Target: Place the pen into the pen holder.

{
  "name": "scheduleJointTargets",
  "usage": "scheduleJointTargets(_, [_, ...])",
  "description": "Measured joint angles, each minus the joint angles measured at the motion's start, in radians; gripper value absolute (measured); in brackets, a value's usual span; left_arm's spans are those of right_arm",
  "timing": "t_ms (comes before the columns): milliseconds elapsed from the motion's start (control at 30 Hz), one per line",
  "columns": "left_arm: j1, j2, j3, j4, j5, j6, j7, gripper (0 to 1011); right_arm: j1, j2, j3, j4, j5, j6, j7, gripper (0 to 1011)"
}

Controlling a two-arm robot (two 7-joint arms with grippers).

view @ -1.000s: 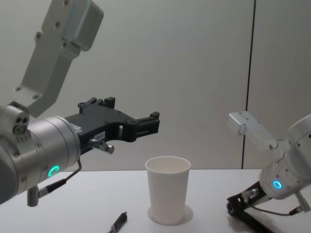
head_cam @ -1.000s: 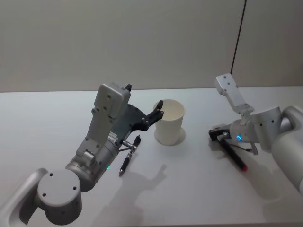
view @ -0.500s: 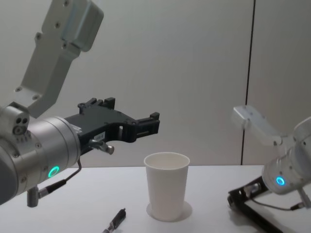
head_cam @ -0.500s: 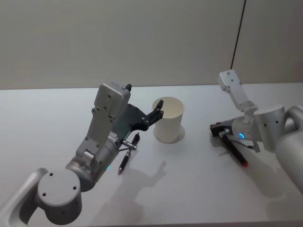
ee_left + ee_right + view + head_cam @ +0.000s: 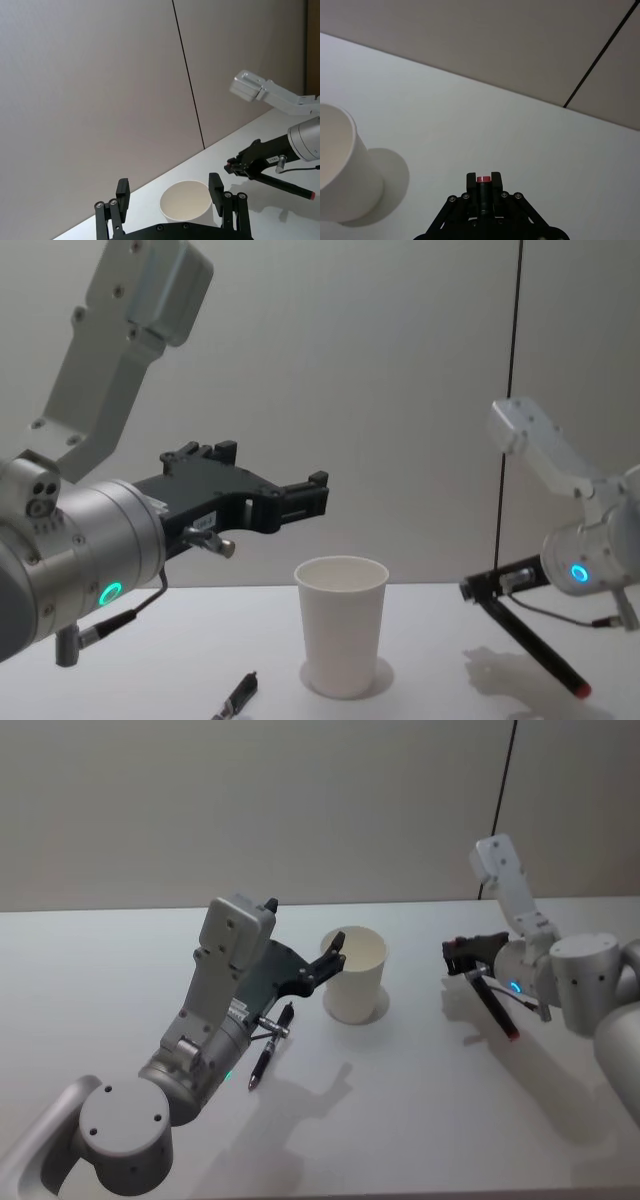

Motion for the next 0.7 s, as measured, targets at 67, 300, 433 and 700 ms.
scheduleJointTargets(67, [0.0, 0.0, 0.0, 0.0, 0.0, 0.0, 0.0, 1003, -0.015, 0.004, 0.002, -0.035, 0.006, -0.028, -0.004, 159])
scheduleJointTargets(300, [0.0, 0.0, 0.0, 0.0, 0.0, 0.0, 0.0, 1003, -0.044, 0.01, 0.003, -0.097, 0.019, -0.093, -0.01, 159])
scheduleJointTargets(433, [0.0, 0.0, 0.0, 0.0, 0.0, 0.0, 0.0, 1003, -0.062, 0.014, 0.003, -0.131, 0.029, -0.152, -0.012, 159])
scheduleJointTargets(700, [0.0, 0.0, 0.0, 0.0, 0.0, 0.0, 0.0, 1003, -0.077, 0.014, -0.001, -0.158, 0.049, -0.27, -0.007, 159])
